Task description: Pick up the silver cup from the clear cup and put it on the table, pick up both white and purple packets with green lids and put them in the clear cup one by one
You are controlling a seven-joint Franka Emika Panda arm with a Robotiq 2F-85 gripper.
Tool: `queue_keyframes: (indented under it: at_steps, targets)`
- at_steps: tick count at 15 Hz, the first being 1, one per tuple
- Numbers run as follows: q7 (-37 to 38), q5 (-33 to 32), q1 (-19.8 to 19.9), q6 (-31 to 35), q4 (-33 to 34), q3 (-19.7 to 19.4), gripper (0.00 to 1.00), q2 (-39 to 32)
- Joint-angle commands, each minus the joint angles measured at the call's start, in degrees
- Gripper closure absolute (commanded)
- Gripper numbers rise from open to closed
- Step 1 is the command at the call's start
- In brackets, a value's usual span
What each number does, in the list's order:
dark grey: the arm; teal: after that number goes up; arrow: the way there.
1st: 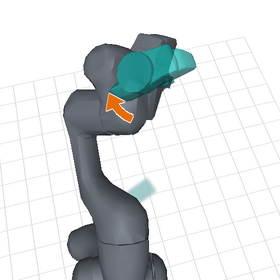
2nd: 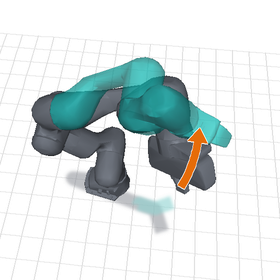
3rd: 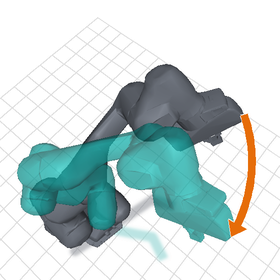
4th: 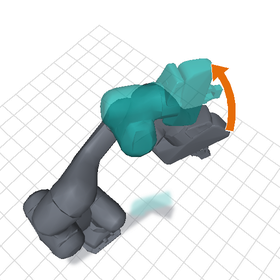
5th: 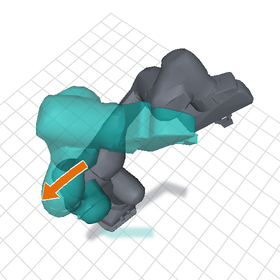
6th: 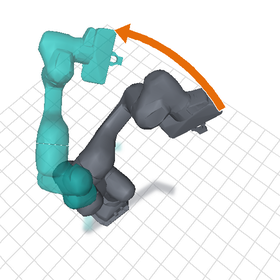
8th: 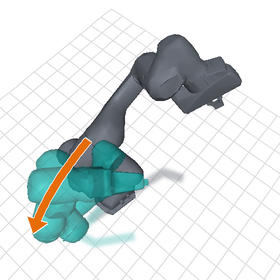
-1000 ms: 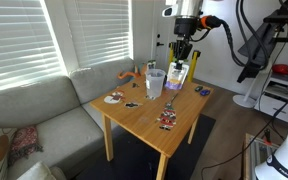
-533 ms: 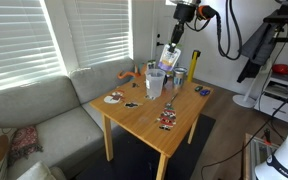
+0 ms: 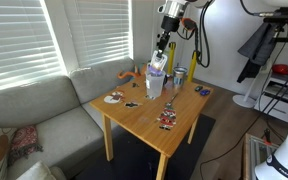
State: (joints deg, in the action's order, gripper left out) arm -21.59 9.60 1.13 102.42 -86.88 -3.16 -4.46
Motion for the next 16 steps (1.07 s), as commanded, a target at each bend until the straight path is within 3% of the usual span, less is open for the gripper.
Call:
queue_keyframes:
  at_steps: [1, 14, 15, 16]
  targets:
    - [2.35, 1.17, 1.03, -0.69, 4.29, 0.64, 0.95, -4.75]
    - [4.10, 2.78, 3.45, -5.84, 5.08, 0.89, 0.93, -8.94]
    - [4.16, 2.81, 3.59, -5.90, 5.12, 0.84, 0.54, -8.94]
    - [4.17, 2.99, 3.75, -6.11, 5.19, 0.81, 0.53, -8.91]
